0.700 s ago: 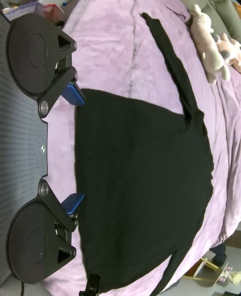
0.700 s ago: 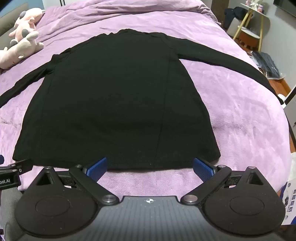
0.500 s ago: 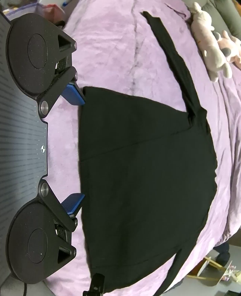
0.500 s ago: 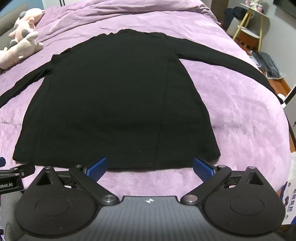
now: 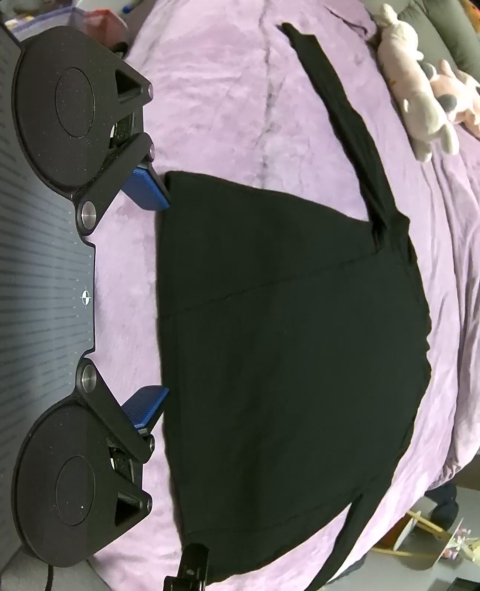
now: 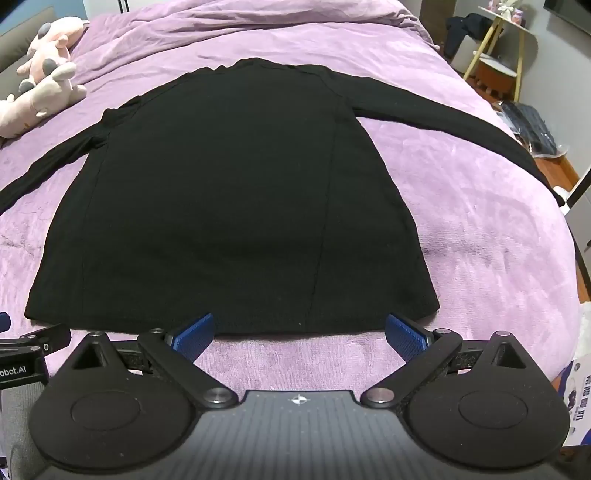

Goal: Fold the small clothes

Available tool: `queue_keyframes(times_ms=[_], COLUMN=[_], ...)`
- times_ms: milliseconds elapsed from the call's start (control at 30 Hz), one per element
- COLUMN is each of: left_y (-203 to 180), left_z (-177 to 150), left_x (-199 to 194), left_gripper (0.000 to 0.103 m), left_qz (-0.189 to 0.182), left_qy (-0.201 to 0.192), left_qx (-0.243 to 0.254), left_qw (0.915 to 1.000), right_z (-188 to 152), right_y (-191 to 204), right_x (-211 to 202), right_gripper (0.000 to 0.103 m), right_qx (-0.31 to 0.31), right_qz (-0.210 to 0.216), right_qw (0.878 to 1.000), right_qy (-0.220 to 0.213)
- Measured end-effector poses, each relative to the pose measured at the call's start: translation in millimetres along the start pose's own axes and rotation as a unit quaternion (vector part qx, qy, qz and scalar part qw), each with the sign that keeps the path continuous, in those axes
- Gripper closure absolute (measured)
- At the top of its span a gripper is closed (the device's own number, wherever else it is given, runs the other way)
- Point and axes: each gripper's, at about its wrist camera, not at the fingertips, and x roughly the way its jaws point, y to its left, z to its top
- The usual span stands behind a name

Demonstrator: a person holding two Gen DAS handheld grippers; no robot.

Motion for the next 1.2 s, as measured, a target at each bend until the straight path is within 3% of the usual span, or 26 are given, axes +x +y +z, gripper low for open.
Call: queue_keyframes(times_ms=[1200], left_y=[-2.5], left_z=[-2.6], left_x=[-3.7], left_gripper=[0.000], left_qz=[-0.009], left_qy=[-0.005], left_qx=[-0.002], left_qw=[1.0000], right_z=[-0.5], right_y=[1.8], right_x=[-1.8], right_gripper=[0.004], right_qx=[-0.001], right_qz=[0.000], right_qw=[1.000], right_qy=[-0.002])
